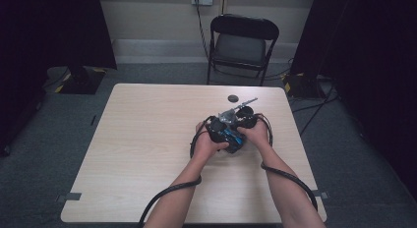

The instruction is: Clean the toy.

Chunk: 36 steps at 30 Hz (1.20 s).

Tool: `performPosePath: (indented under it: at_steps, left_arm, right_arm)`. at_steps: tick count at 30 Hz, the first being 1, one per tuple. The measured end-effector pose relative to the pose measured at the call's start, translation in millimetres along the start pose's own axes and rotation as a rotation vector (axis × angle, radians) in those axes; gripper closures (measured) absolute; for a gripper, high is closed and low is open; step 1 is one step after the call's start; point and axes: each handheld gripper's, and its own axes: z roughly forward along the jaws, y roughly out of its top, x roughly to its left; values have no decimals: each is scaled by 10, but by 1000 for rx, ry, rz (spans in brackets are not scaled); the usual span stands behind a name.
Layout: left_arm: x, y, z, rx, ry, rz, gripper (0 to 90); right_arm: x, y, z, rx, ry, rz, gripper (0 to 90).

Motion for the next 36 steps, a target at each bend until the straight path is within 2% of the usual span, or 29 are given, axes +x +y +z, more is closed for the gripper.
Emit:
performPosePath:
  at_steps: [2,5,16,21,27,36]
  left_arm:
    - [-2,0,0,0,0,0,0]
    - [-1,-4,-1,-2,0,-1,0]
    - [-4,-3,-1,-1,0,1,0]
    - [-3,6,-1,7,0,-1,0]
    - [-7,3,-2,5,1,-2,0]
    - [-5,2,-3,5,1,-1,0]
  right_arm:
    - [-22,-15,-18,4,19,-2,725]
    - [-40,-35,-43,9,30,-32,726]
    - [-88,-124,-147,34,37,-87,726]
    - [-133,-205,-219,44,44,-95,726]
    - [-173,-359,-312,21,54,-42,725]
    - [-186,-527,-440,22,46,-24,724]
